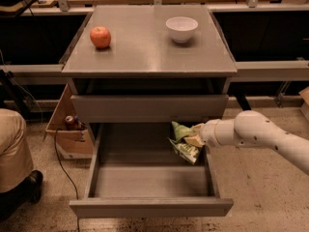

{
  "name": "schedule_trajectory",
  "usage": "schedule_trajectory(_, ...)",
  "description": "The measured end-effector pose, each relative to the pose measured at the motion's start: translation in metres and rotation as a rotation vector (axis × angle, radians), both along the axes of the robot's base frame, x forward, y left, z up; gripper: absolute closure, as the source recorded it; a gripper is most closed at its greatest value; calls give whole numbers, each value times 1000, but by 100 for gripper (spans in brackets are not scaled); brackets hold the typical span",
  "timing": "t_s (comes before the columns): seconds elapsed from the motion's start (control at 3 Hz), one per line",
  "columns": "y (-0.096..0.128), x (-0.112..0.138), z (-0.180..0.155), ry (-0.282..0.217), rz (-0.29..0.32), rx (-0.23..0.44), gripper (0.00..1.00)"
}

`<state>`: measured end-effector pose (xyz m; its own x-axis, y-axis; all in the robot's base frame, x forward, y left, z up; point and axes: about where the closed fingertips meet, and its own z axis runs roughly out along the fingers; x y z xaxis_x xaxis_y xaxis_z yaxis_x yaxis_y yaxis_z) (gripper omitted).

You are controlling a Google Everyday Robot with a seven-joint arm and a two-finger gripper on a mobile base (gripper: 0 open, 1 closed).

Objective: Pick green jalapeno chip bag from middle drawer and place on counter

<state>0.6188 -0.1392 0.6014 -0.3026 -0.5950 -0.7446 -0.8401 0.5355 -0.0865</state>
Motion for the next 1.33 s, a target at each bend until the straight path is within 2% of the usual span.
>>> schedule_trajectory(0.33,15,2,36,-41,42,-33,100)
schedule_trajectory(0.67,34,4,91,-106,85,-96,100)
schedule_trajectory(1.0,49,4,157,-204,113,-162,100)
schedule_trajectory(1.33,53,4,229,-317,122,-236,100)
